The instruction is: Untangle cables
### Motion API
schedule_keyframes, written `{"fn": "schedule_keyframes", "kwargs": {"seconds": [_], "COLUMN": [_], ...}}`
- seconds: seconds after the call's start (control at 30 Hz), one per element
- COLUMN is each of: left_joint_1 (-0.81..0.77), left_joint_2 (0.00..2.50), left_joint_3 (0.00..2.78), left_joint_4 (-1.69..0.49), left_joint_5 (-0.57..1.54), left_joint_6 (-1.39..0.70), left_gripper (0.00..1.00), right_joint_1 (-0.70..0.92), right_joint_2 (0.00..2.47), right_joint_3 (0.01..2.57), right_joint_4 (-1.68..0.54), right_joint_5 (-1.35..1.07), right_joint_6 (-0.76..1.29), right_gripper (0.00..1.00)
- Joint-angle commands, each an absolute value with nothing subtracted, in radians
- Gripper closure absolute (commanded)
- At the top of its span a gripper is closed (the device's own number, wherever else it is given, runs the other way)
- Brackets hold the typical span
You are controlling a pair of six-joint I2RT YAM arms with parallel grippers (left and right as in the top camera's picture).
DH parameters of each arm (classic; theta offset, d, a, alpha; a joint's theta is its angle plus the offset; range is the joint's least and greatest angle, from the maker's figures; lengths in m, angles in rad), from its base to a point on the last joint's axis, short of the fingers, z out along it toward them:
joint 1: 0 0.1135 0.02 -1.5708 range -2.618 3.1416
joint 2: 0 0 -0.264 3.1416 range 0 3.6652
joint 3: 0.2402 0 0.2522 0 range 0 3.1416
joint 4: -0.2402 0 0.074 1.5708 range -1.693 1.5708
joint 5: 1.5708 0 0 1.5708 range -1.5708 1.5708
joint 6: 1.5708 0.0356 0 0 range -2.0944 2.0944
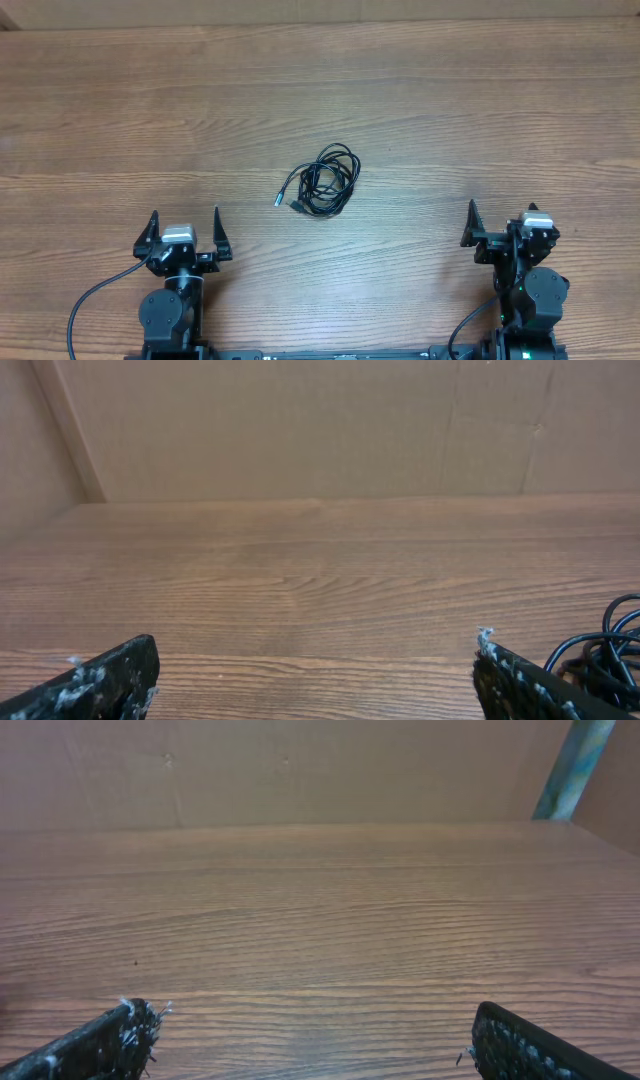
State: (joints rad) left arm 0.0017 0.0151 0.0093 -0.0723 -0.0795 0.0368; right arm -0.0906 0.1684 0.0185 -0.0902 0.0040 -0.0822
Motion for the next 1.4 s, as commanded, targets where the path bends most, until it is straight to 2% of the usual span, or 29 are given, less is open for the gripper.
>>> {"fn": "schedule_keyframes", "kwargs": {"seconds": [0.0, 0.67, 0.8, 0.97, 1.37], "left_joint_1": [0.006, 0.006, 0.006, 0.006, 0.006], "left_joint_2": [0.006, 0.006, 0.006, 0.006, 0.024], "left_joint_3": [0.005, 0.005, 0.005, 0.009, 0.166], "left_joint_4": [-0.070, -0.070, -0.070, -0.075, -0.303], "left_joint_5": [-0.085, -0.084, -0.085, -0.084, -0.085], "left_joint_6": [0.056, 0.056, -0.032, -0.061, -0.060], "left_gripper": [0.00, 0.00, 0.00, 0.00, 0.00], "right_joint_1": [-0.087, -0.087, -0.087, -0.087, -0.087], "right_joint_2": [0.173, 0.173, 0.173, 0.173, 0.251], "right_joint_3": [0.008, 0.008, 0.008, 0.009, 0.157], "right_joint_4": [-0.084, -0.084, -0.072, -0.074, -0.203], "right_joint_5": [0.007, 0.004, -0.009, 0.010, 0.059], "right_joint_6": [-0.087, -0.085, -0.076, 0.036, 0.056], "right_gripper": [0.00, 0.00, 0.00, 0.00, 0.00]}}
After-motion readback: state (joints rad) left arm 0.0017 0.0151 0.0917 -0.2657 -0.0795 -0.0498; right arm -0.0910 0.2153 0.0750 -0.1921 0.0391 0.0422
